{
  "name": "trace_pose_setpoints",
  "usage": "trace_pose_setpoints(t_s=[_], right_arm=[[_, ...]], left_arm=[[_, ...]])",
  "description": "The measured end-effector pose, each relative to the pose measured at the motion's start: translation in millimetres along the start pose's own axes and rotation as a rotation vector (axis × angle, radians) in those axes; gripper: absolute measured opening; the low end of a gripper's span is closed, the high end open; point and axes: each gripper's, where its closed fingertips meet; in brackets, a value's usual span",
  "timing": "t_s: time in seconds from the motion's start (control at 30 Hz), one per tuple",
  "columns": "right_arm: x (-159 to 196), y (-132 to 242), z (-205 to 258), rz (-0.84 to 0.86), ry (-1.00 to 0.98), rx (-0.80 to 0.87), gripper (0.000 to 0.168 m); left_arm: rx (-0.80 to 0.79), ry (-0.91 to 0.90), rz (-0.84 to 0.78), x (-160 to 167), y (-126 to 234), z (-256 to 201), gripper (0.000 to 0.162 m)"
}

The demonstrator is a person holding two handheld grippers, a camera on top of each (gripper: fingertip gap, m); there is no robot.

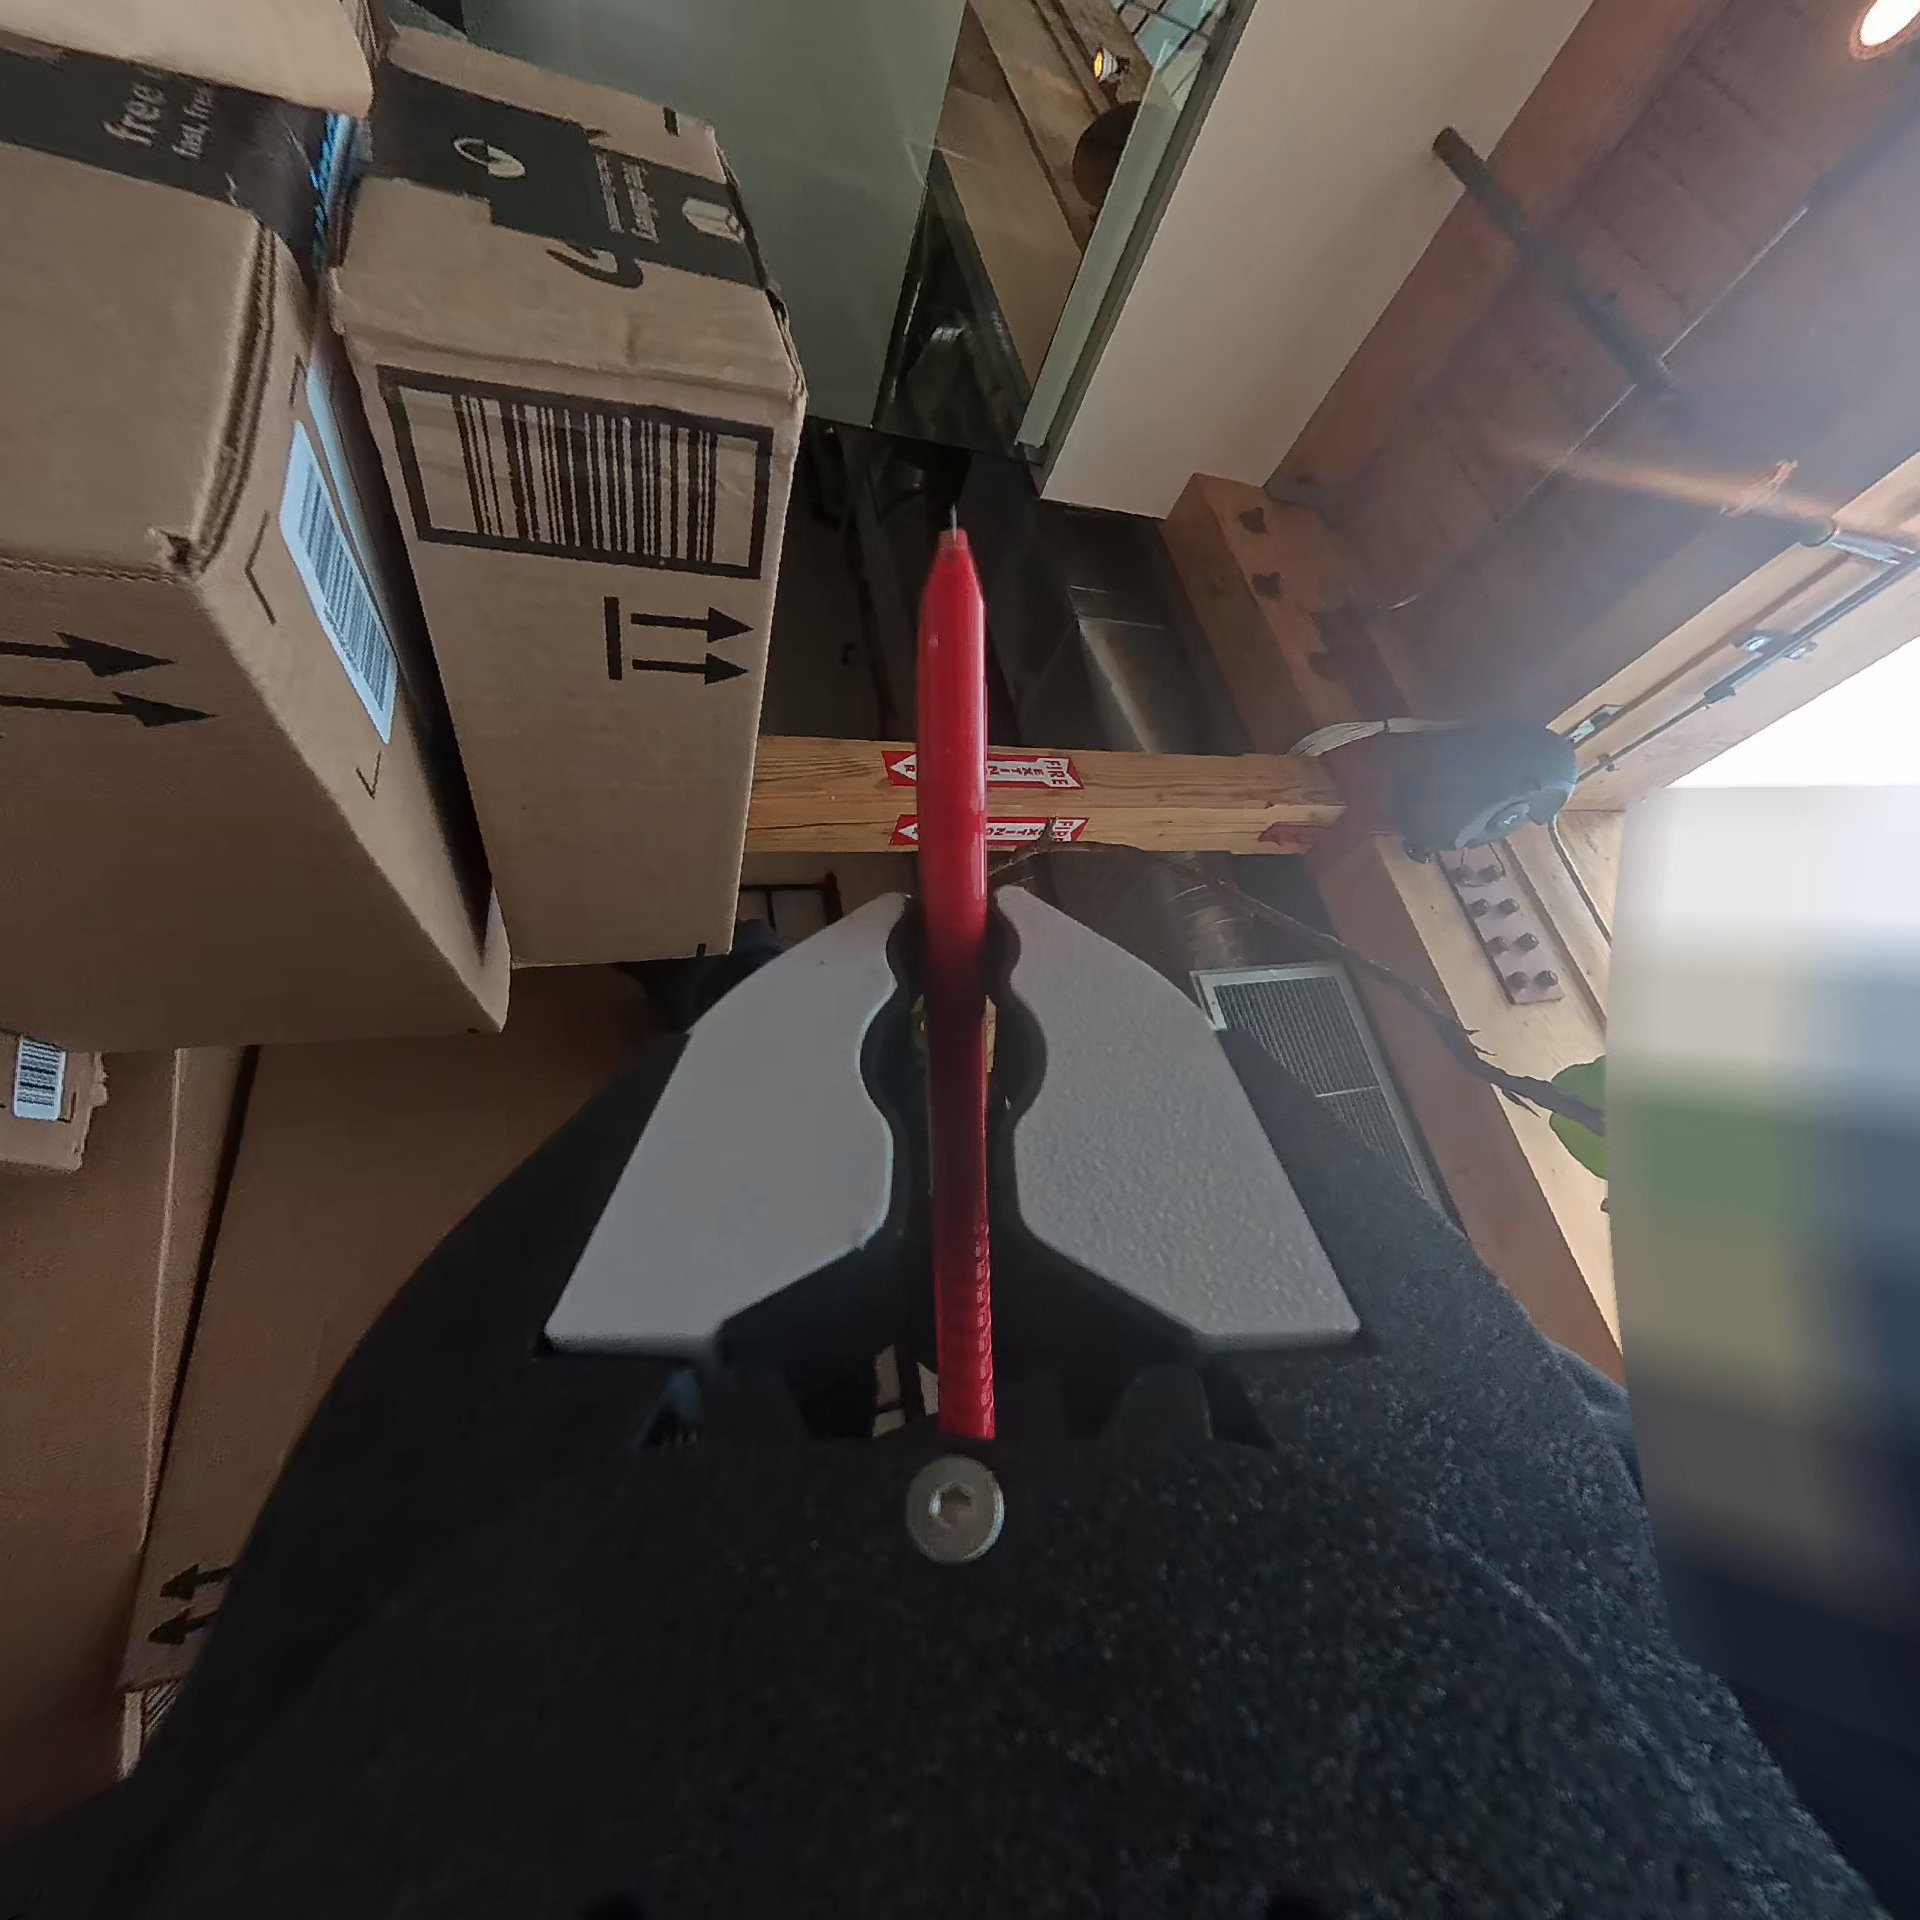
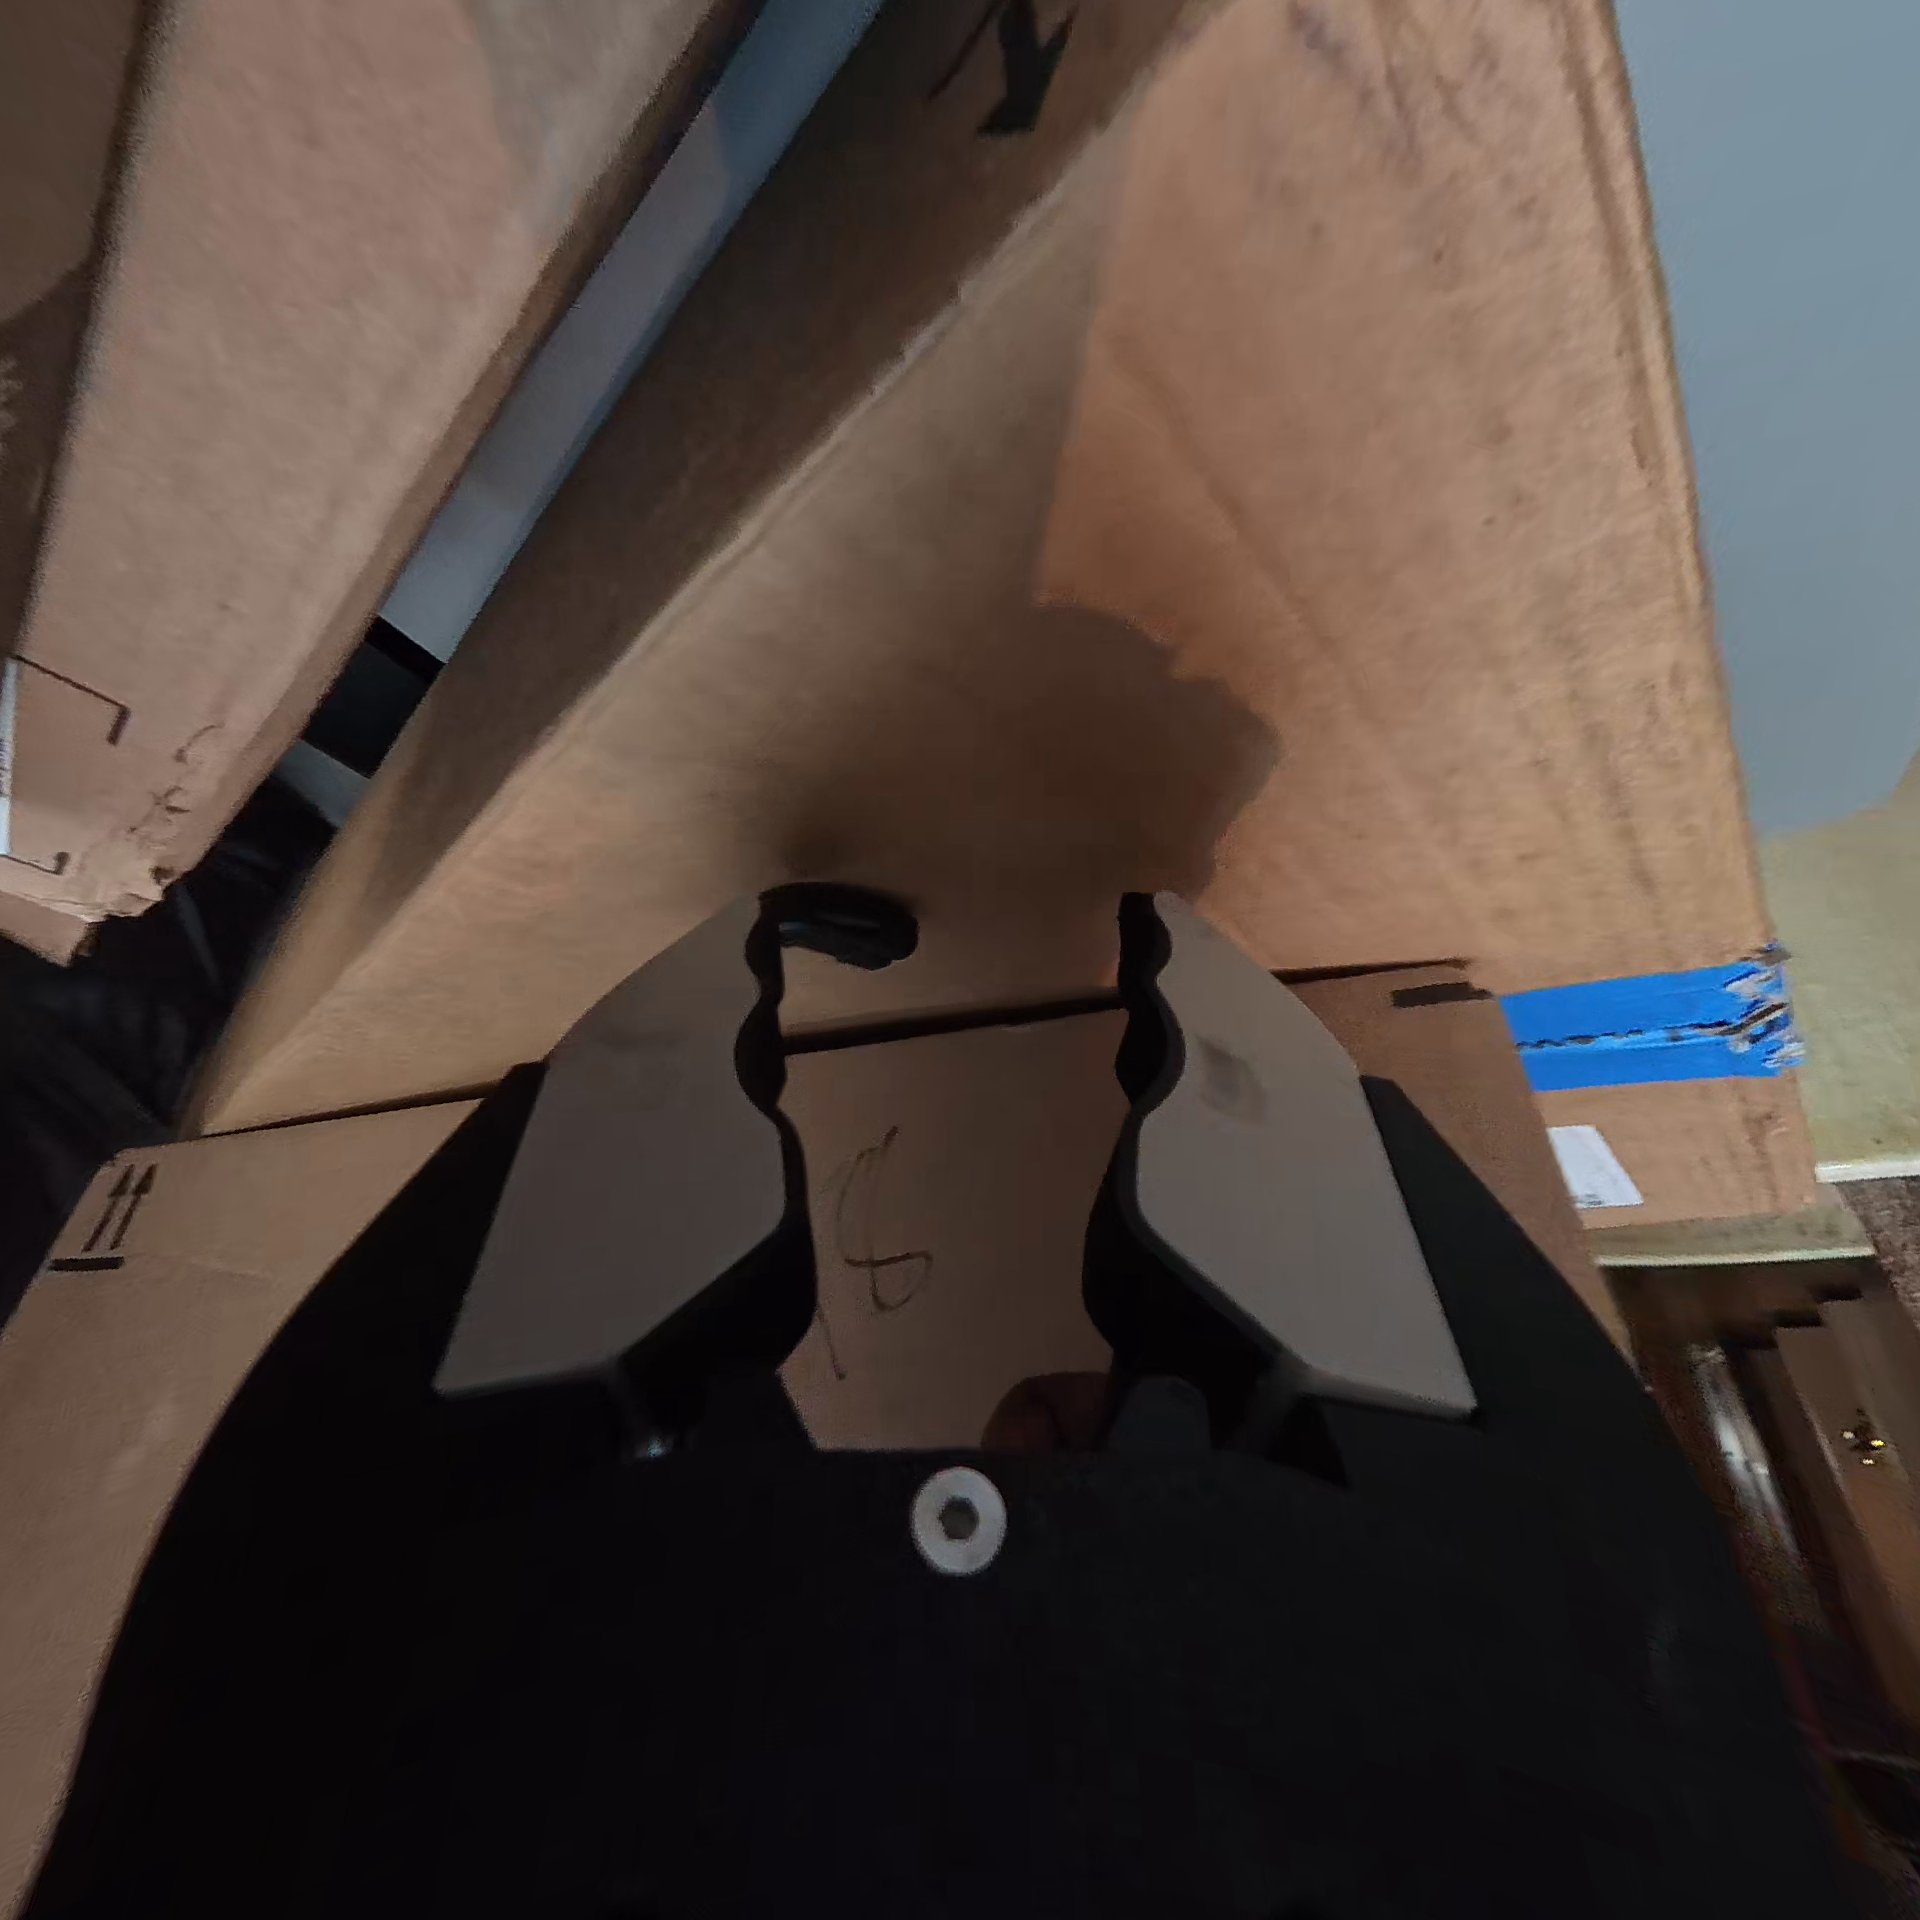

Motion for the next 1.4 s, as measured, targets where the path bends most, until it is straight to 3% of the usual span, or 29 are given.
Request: trace_pose_setpoints(t_s=[0.03,0.2,0.43,0.67,0.97,1.17,1.3,1.4], right_arm=[[3.4,-1.9,4.5,0.008,-0.029,-0.017,0.063],[12.2,-11.3,16.9,0.04,-0.128,-0.062,0.061],[17.7,-20.0,15.5,0.104,-0.146,-0.063,0.062],[17.3,-18.6,15.5,0.105,-0.13,-0.042,0.035],[18.0,-8.0,23.3,0.084,-0.127,-0.087,0.034],[49.5,47.2,38.8,0.065,-0.16,-0.062,0.034],[65.6,112.7,82.6,-0.151,-0.095,0.005,0.034],[84.5,165.4,119.3,-0.436,-0.058,0.038,0.035]], left_arm=[[-0.001,-0.007,0.02,3.1,-4.5,-1.6,0.01],[0.012,-0.022,0.078,19.2,-14.2,-5.9,0.01],[0.01,-0.014,0.068,22.3,-1.0,-3.2,0.01],[0.013,-0.022,0.051,20.3,10.6,-6.1,0.01],[0.009,-0.033,0.079,28.8,12.9,-8.8,0.01],[0.003,-0.032,0.096,37.3,11.7,-8.0,0.01],[0.0,-0.033,0.121,41.4,2.8,-10.1,0.01],[0.002,-0.041,0.165,50.9,-11.4,-13.3,0.01]])
Point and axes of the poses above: each gripper's, where its closed fingertips meet, y back along the fingers, x out of its underside, z = x × y across the jaws, and after that the axes turned 7 degrees about -x, right-handed
